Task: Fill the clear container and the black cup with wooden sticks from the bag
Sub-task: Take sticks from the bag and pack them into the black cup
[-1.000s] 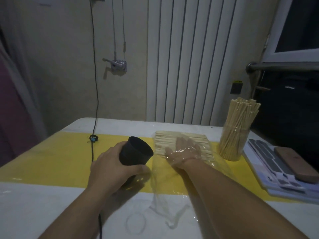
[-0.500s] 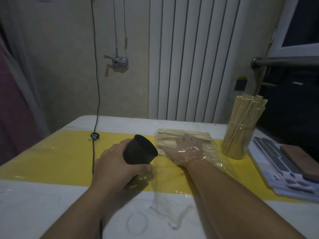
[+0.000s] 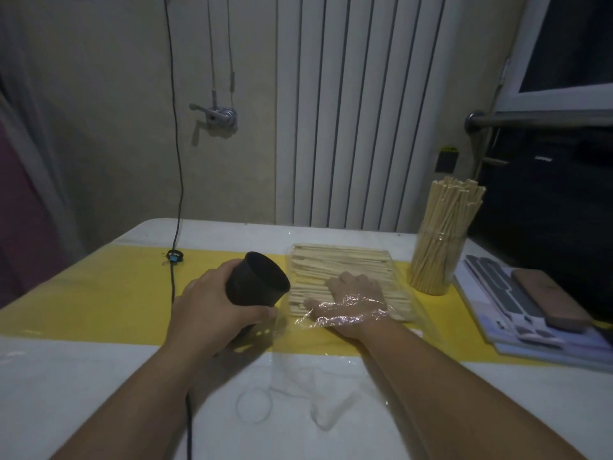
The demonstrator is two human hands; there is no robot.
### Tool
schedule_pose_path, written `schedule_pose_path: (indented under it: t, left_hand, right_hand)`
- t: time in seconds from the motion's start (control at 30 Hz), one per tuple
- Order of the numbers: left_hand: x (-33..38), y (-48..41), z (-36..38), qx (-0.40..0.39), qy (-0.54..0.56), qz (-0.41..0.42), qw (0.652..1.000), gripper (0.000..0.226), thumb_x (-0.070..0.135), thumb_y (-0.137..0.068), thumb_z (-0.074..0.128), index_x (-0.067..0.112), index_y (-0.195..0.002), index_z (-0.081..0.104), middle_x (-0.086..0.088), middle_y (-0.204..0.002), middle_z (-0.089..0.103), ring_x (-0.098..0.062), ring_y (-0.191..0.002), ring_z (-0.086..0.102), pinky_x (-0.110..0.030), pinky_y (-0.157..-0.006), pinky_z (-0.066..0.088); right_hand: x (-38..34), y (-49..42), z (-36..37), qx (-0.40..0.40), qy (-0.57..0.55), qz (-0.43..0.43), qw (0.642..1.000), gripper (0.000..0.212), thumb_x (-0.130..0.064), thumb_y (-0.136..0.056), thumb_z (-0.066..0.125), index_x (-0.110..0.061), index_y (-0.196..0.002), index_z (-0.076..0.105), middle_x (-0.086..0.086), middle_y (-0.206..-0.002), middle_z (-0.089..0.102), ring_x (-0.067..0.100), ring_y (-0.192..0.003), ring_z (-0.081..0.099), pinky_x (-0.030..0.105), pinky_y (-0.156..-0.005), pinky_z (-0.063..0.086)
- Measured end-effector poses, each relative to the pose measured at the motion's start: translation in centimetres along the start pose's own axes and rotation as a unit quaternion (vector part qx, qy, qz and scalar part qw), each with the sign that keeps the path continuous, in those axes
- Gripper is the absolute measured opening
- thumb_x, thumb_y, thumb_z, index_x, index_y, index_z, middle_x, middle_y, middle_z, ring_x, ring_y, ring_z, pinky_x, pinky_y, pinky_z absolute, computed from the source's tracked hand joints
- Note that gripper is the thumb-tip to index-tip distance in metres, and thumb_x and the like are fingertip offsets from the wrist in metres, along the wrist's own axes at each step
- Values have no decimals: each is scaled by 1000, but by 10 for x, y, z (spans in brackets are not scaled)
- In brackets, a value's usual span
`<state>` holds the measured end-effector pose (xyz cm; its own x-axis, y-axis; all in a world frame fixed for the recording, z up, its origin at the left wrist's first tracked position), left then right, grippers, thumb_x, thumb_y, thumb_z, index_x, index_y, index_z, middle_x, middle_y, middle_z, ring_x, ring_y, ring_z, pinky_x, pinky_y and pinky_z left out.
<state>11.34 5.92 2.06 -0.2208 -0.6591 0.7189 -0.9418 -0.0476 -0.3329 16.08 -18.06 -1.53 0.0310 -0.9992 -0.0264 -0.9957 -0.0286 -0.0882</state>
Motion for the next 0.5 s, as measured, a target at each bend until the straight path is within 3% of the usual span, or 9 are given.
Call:
schedule_pose_path:
  t: [0.23,0.37,0.5]
  left_hand:
    - [4,2,-2,-2,-10,12,1000,73,59,-46,80,54,-113,51,28,-97,57,-15,-100,56,-42,-89,49]
    - [3,2,-2,3,-11,12,1000,74,54,-53,88,51,-117,52,22,-104,60,-17,-102,57,-44,-91,50]
    - [3,2,-2,2,-20,14,1000,71,58,-50,85,56,-110,48,28,-96,56,-15,-100,57,-43,-90,50]
  right_hand:
    - [-4,22,10,1,-20,19,1000,66,-75,-89,24,-32,-135,45,-2,-135,45,27,-129,37,43,-111,26]
    - [-4,32,7,42,-59,1,997,81,-68,-81,3,-33,-150,28,-6,-150,37,22,-141,29,44,-118,13]
    - [2,39,-5,-14,-74,-7,997,60,-63,-95,34,-36,-148,31,-5,-158,25,20,-148,17,45,-120,9]
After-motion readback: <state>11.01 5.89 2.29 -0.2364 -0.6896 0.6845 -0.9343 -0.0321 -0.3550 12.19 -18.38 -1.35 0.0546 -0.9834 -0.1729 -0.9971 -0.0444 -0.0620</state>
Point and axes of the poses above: each hand's wrist, its own y-axis away from the middle knuckle, its own z-axis out of the palm, x = y × z, the point moved 7 cm from there along -y, towards the middle knuckle
